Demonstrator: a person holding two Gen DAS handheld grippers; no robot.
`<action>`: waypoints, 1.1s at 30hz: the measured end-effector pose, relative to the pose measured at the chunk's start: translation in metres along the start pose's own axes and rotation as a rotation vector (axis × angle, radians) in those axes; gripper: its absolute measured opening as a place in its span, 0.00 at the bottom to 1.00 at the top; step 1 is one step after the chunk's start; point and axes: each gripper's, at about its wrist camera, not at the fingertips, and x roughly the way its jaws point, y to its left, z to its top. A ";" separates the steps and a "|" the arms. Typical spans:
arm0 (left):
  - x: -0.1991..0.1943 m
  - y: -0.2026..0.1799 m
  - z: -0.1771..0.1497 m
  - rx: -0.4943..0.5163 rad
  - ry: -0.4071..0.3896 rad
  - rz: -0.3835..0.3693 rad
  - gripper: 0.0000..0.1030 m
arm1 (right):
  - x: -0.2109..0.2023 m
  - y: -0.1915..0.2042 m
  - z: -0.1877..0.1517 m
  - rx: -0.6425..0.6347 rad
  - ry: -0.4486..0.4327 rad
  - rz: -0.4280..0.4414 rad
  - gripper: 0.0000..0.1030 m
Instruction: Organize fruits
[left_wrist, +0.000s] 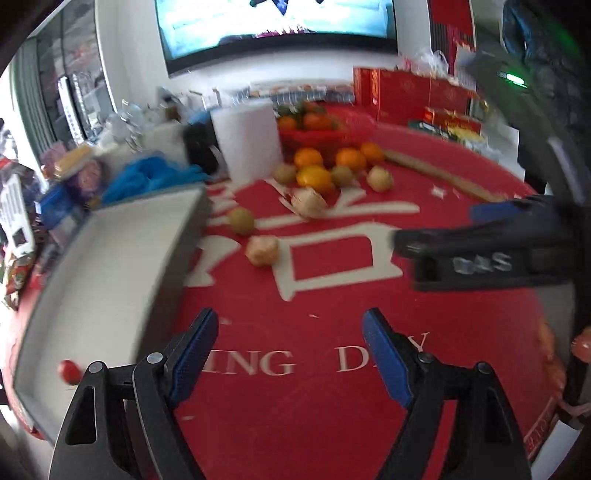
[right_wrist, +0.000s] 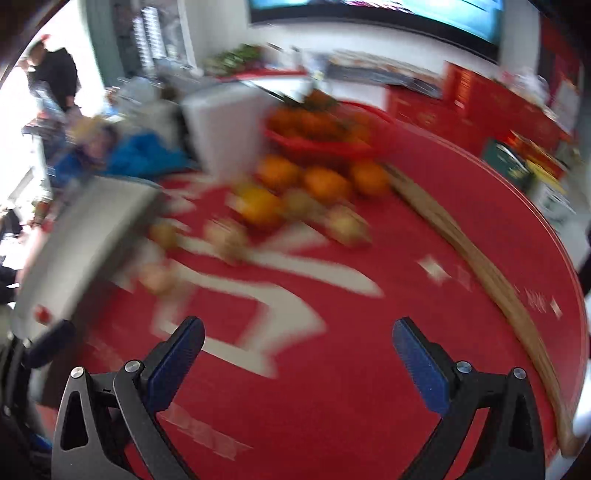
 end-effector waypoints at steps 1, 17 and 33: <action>0.010 0.002 0.000 -0.013 0.022 0.004 0.81 | 0.002 -0.009 -0.005 0.016 0.010 -0.016 1.00; 0.043 0.035 0.020 -0.144 0.124 -0.012 1.00 | 0.015 -0.017 -0.013 0.038 -0.032 -0.074 1.00; 0.043 0.034 0.019 -0.145 0.125 -0.012 1.00 | 0.013 -0.019 -0.013 0.039 -0.033 -0.075 1.00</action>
